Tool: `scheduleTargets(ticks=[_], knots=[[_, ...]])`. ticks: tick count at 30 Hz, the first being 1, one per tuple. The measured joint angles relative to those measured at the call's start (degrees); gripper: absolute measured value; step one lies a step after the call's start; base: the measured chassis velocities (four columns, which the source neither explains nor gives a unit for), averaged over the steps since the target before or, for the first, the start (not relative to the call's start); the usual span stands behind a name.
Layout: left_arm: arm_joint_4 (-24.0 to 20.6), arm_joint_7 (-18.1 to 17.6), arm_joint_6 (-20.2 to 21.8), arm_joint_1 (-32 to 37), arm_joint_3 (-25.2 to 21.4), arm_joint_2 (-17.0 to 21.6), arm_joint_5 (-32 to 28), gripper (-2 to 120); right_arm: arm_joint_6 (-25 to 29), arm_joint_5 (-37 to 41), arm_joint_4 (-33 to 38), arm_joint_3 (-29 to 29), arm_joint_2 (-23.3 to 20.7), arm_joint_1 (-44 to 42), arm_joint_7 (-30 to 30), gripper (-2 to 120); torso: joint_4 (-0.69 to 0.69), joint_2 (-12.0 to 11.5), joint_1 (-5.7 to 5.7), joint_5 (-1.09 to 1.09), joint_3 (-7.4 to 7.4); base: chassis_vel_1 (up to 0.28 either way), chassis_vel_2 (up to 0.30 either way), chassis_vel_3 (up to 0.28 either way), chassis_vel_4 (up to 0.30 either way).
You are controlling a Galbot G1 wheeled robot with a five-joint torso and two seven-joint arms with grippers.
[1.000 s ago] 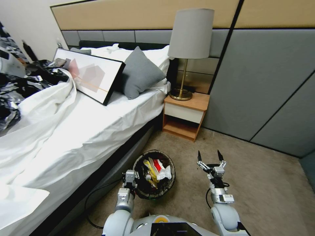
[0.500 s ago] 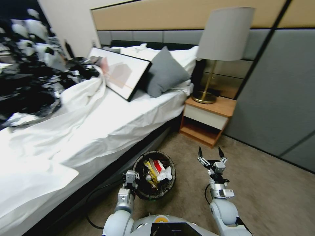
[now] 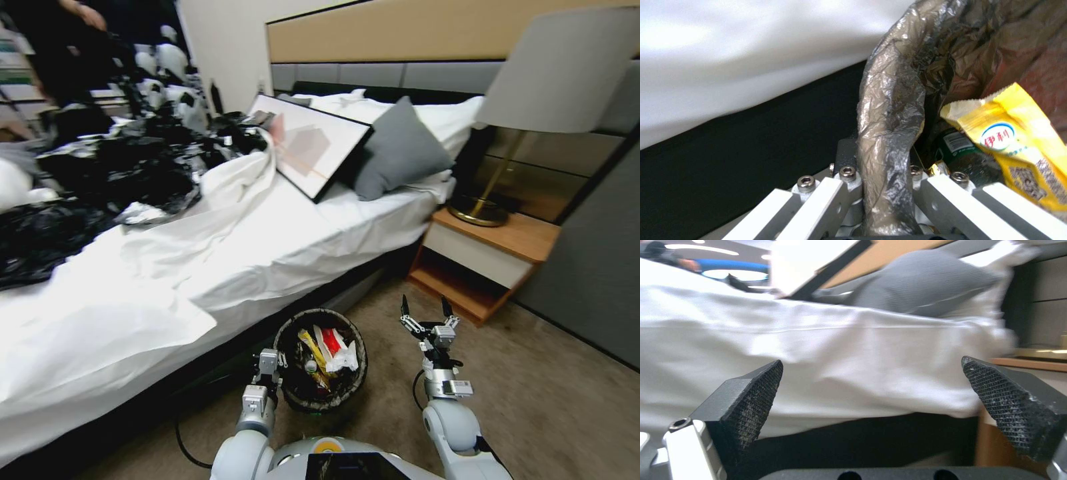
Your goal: Pick up the trash bin, then pick up the garbage from the floor and place it into the trash bin.
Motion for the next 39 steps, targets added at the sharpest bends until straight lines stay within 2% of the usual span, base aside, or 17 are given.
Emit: scheduleTargets(ticks=[8, 11, 39], knots=[[0.4, 0.1, -0.4, -0.2, 0.1, 0.0, 0.0, 1, -0.2, -0.3, -0.4, -0.3, 0.1, 0.4, -0.1, 100, 0.01, 0.0, 0.0, 0.0, 0.0, 0.105, 0.095, 0.097, 0.107], [0.4, 0.1, -0.4, -0.3, 0.1, 0.0, -0.1, 1, -0.2, -0.4, -0.4, -0.4, 0.1, 0.3, -0.1, 100, -0.02, 0.0, 0.0, 0.0, 0.0, 0.0, 0.0, 0.0, 0.0], [0.3, 0.0, -0.5, -0.1, -0.1, -0.2, -0.2, 1, -0.5, -0.9, -0.4, -1.3, 0.5, 0.7, -0.2, 100, -0.01, 0.0, 0.0, -0.01, 0.0, 0.0, 0.0, 0.0, 0.0]])
